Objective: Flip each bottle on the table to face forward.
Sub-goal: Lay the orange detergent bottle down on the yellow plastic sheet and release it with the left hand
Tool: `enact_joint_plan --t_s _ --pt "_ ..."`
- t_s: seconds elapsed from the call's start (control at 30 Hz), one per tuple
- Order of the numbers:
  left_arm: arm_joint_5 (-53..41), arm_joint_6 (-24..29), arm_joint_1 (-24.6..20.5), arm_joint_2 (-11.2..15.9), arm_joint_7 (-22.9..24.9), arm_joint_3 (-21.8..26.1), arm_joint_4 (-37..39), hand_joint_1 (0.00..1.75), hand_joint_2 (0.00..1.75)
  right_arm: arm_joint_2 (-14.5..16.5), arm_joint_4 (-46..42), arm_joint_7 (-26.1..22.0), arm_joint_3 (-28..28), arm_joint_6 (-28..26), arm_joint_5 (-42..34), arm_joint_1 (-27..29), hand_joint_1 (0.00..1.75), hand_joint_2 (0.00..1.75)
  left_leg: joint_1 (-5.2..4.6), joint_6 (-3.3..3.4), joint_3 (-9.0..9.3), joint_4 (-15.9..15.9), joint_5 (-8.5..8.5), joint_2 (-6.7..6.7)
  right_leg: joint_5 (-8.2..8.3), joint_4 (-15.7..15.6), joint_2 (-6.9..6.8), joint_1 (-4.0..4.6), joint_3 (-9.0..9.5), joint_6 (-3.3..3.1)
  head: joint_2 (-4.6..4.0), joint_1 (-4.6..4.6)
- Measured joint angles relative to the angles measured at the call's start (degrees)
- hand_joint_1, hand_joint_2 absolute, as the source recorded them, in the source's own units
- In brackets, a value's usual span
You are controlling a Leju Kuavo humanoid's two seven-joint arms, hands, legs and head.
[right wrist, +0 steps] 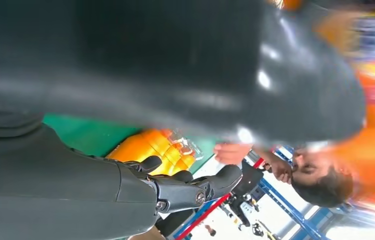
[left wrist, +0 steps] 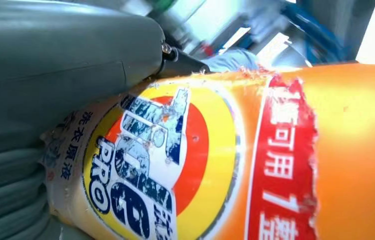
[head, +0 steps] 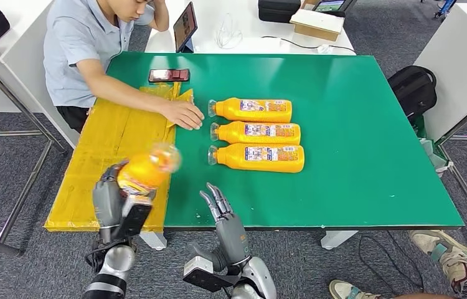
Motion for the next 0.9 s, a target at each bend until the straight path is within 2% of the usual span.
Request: enact_joint_plan --t_s 0.07,0.13,0.27,0.47,0.53,0.6,0.63,0.67,0.77,0.9 --pt "-8.75 -0.67 -1.43 1.21 3.63 0.82 4.04 1.74 1.75 -0.19 0.18 -0.01 0.68 0.0 -0.97 -0.15 0.0 0.0 0.01 0.0 0.0 0.0 0.0 0.01 0.0 0.0 0.0 0.02 0.0 0.0 0.0 0.01" --pt "-13.55 -2.46 -3.23 3.06 6.77 0.64 8.68 1.75 1.75 -0.46 0.35 -0.01 1.53 0.0 -2.24 -0.27 0.0 0.0 0.03 -0.01 0.01 0.0 0.01 0.08 0.01 0.01 0.04 0.04 -0.01 -0.02 0.0 -0.01" --pt "-13.47 -7.91 -7.69 5.86 8.26 -0.52 15.48 1.69 1.75 -1.44 0.61 -0.01 3.36 0.0 -4.09 -0.01 0.0 0.0 0.04 -0.02 0.16 -0.01 0.01 -0.13 -0.03 0.02 0.0 0.04 0.25 -0.04 0.0 0.0" --pt "-13.1 -9.39 -8.77 6.44 8.41 -0.83 16.86 1.64 1.75 -1.74 0.69 -0.01 3.84 0.0 -4.42 0.18 0.0 0.0 0.04 -0.03 0.24 -0.02 0.01 -0.22 -0.05 0.02 -0.04 0.04 0.36 -0.05 0.0 0.0" --pt "-12.57 -11.16 -10.5 7.48 8.52 -1.36 18.95 1.07 1.75 -2.13 0.78 -0.01 4.59 0.0 -4.9 0.37 0.0 0.0 0.04 -0.06 0.34 -0.03 -0.02 -0.22 -0.06 0.03 -0.03 0.04 0.43 -0.08 0.0 0.0" --pt "-8.7 -15.32 -13.48 9.35 7.43 -2.03 22.15 0.25 1.75 -2.88 0.88 -0.01 6.1 0.0 -5.88 0.68 0.0 0.0 0.04 -0.15 0.57 -0.05 0.0 -0.22 -0.06 0.05 -0.03 0.05 0.53 -0.21 0.0 0.0" --pt "-6.4 -17.14 -14.39 10.04 6.61 -2.21 22.97 0.1 1.75 -3.16 0.92 -0.01 6.7 0.0 -6.31 0.76 0.0 0.0 0.04 -0.18 0.65 -0.05 0.04 -0.21 -0.03 0.06 -0.02 0.06 0.57 -0.26 0.0 0.01" --pt "-3.95 -19.02 -15.14 10.65 5.7 -2.35 23.53 0.0 1.75 -3.42 0.97 -0.01 7.25 0.0 -6.68 0.83 0.0 0.0 0.05 -0.21 0.71 -0.06 0.08 -0.21 0.01 0.09 -0.02 0.07 0.6 -0.3 0.0 0.01" --pt "-1.2 -21.51 -15.48 11.58 4.8 -2.88 23.25 0.0 1.75 -3.69 1.09 -0.01 7.85 0.0 -7.21 0.85 0.0 0.0 0.05 -0.23 0.7 -0.05 0.15 -0.15 0.08 0.13 -0.02 0.07 0.63 -0.29 0.0 0.02" --pt "-1.22 -22.05 -15.54 12.74 5.11 -4.43 22.47 0.0 1.75 -3.9 1.14 -0.01 8.48 0.0 -7.68 0.83 0.0 0.0 0.05 -0.23 0.61 -0.05 0.15 -0.08 0.08 0.14 -0.02 0.06 0.54 -0.29 0.0 0.01"
